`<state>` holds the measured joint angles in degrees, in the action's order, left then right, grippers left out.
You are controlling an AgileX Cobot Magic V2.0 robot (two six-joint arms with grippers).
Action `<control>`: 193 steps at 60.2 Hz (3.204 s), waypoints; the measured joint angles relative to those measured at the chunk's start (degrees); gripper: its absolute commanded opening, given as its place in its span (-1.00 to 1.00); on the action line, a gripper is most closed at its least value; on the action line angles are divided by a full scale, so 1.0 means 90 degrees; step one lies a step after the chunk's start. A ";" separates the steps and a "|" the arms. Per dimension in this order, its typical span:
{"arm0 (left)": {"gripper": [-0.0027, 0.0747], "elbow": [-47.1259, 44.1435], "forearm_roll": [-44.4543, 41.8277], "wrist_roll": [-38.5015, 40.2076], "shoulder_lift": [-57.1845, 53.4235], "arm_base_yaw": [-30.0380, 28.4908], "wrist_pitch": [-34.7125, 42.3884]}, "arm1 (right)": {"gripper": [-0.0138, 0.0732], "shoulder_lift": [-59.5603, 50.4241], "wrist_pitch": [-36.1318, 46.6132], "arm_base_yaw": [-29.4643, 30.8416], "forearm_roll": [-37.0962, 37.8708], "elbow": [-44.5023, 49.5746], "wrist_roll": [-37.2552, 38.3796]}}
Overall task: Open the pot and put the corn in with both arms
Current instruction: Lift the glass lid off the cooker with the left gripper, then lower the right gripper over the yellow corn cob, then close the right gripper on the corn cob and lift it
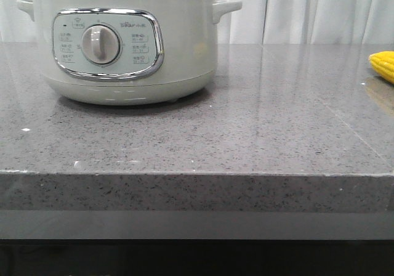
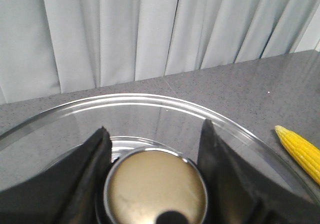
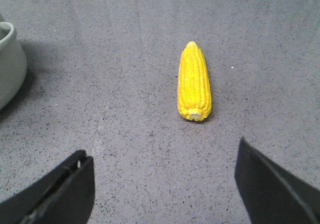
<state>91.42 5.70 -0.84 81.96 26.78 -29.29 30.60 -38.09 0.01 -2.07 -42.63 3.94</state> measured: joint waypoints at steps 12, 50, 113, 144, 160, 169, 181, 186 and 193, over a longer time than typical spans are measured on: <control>-0.42 -0.0659 -0.0387 0.0000 -0.1032 0.0000 -0.0296 | 0.69 0.0000 0.0000 0.0000 0.0000 0.0000 0.0000; -0.43 -0.4194 -0.0290 0.0094 -0.4238 -0.0326 -0.0480 | 0.69 0.0000 0.0000 0.0000 0.0000 0.0000 0.0000; -0.45 -0.4545 -0.0290 0.0094 -0.4612 -0.0326 -0.0480 | 0.69 0.4892 -0.2267 0.0947 -0.0102 -0.3603 -0.0319; -0.45 -0.4545 -0.0290 0.0094 -0.4604 -0.0326 -0.0480 | 0.69 0.6904 -0.1672 0.1062 -0.0637 -0.4555 -0.1065; -0.45 -0.4545 -0.0290 0.0094 -0.4604 -0.0326 -0.0480 | 0.69 0.7470 -0.1173 0.0877 -0.0664 -0.4581 -0.1242; -0.45 -0.4545 -0.0290 0.0094 -0.4604 -0.0326 -0.0480 | 0.69 0.7737 -0.1016 0.0852 -0.0664 -0.4591 -0.1304; -0.45 -0.4545 -0.0290 0.0094 -0.4604 -0.0326 -0.0480 | 0.69 0.8056 -0.0801 0.0852 -0.0664 -0.4591 -0.1330; -0.45 -0.4545 -0.0290 0.0094 -0.4604 -0.0326 -0.0480 | 0.68 0.8131 -0.0702 0.0852 -0.0664 -0.4591 -0.1338; -0.45 -0.4545 -0.0290 0.0094 -0.4604 -0.0326 -0.0480 | 0.67 0.8206 -0.0668 0.0852 -0.0664 -0.4591 -0.1338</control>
<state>50.51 3.08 0.00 40.52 23.85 -33.61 104.46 -44.10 7.68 -8.05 -83.95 -8.11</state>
